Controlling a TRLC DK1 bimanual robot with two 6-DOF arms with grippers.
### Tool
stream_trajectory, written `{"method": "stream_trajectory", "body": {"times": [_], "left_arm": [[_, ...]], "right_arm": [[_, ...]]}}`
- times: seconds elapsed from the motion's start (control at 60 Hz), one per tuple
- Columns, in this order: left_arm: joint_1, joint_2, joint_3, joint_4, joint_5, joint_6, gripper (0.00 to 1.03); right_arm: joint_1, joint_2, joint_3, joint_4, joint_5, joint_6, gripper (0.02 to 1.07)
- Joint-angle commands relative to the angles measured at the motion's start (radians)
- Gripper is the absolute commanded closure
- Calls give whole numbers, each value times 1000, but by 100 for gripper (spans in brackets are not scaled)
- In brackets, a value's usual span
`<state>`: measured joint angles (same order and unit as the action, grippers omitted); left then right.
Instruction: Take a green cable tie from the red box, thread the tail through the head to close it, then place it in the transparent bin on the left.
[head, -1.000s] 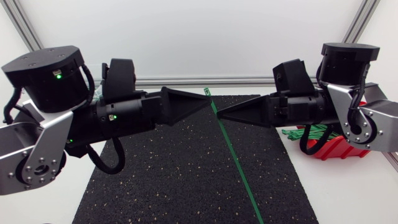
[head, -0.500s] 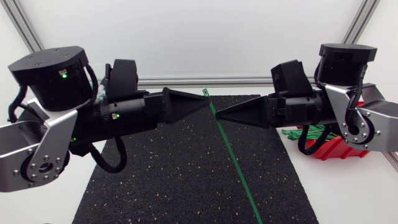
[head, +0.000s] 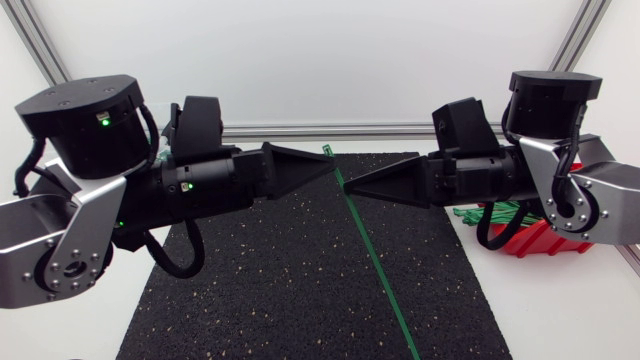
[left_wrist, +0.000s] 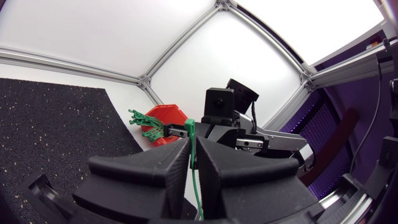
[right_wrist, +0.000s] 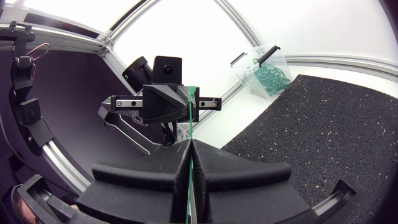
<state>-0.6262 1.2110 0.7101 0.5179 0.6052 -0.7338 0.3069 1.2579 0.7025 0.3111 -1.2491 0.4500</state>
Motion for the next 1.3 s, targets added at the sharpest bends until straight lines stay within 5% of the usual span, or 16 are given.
{"method": "stream_trajectory", "body": {"times": [0.0,0.717,0.783,0.867,0.983,1.117,1.15,1.283], "left_arm": [[-13,16,34,19,10,-22,99],[-1,9,34,1,15,-26,99],[25,-2,34,-10,48,-19,99],[71,-16,32,-36,119,5,99],[131,-34,26,-96,206,94,99],[221,-25,28,-145,272,159,100],[252,-16,32,-167,315,171,100],[290,-4,40,-225,355,220,100]], "right_arm": [[8,15,-21,10,2,27,101],[43,15,-26,17,20,18,101],[29,1,-26,19,22,6,89],[20,-8,-24,13,27,0,56],[18,1,-12,-35,30,-68,40],[58,35,43,-288,94,-350,20],[81,57,80,-431,137,-513,6],[106,81,120,-544,203,-708,5]]}}
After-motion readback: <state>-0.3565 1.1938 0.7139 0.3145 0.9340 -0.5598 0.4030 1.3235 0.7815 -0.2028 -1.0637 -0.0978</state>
